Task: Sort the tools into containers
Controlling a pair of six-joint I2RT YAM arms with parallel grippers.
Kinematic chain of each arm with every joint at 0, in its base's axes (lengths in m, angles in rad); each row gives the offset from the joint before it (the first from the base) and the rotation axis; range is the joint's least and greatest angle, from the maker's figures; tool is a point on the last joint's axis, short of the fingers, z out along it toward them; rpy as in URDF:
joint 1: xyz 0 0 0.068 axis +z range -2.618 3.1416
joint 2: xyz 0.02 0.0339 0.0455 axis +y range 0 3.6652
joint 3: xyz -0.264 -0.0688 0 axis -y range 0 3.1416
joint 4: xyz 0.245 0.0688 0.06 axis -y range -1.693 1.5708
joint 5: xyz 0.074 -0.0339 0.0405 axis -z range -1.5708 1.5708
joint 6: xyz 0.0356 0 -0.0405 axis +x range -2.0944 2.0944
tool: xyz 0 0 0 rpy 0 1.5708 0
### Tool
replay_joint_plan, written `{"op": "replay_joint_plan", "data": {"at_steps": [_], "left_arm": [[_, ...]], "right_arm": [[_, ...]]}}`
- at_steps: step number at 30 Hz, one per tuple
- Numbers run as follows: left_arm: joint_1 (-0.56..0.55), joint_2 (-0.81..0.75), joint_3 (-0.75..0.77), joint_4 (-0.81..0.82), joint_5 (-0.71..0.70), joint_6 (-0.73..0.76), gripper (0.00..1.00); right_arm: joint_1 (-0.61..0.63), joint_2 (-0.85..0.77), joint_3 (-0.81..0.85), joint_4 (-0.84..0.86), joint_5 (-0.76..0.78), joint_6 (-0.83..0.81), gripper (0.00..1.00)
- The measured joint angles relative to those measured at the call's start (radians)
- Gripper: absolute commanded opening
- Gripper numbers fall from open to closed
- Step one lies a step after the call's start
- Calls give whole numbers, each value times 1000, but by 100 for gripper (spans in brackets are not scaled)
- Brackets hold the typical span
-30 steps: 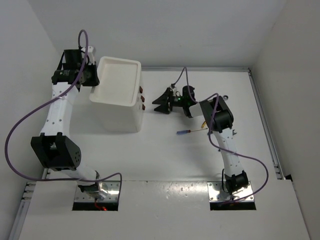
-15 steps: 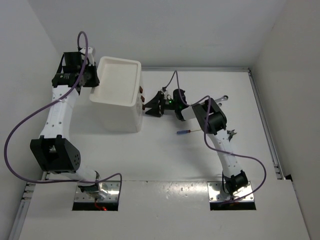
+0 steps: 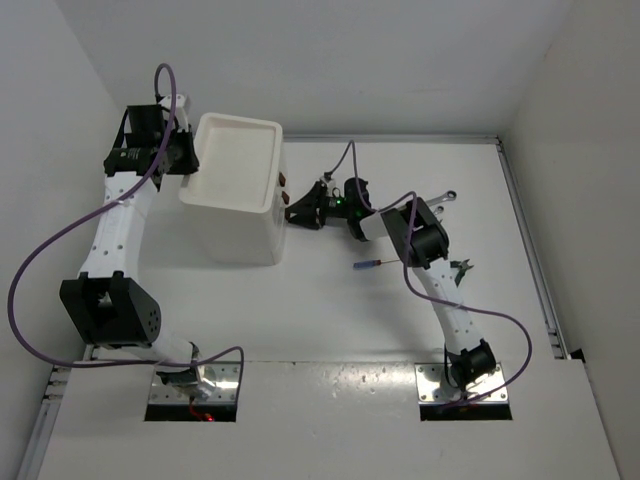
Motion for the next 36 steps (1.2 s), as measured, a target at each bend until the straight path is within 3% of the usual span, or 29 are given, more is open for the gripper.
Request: {"op": "replay_joint_plan", "data": {"at_steps": [4, 8, 10, 15, 17, 24, 36], "left_arm": [[0, 0, -1, 2, 1, 0, 0], [0, 0, -2, 3, 2, 0, 0], [0, 0, -2, 3, 2, 0, 0], [0, 0, -2, 3, 2, 0, 0], [0, 0, -3, 6, 2, 0, 0], [0, -5, -14, 18, 1, -2, 0], [0, -7, -18, 28, -6, -29, 0]], "right_arm": [[1, 16, 12, 26, 10, 26, 48], [0, 38, 35, 47, 14, 56, 41], [0, 48, 44, 59, 12, 77, 34], [-6, 56, 45, 64, 7, 101, 5], [-6, 61, 46, 74, 9, 104, 0], [-10, 48, 11, 98, 17, 108, 0], [-106, -124, -210, 39, 9, 21, 0]]}}
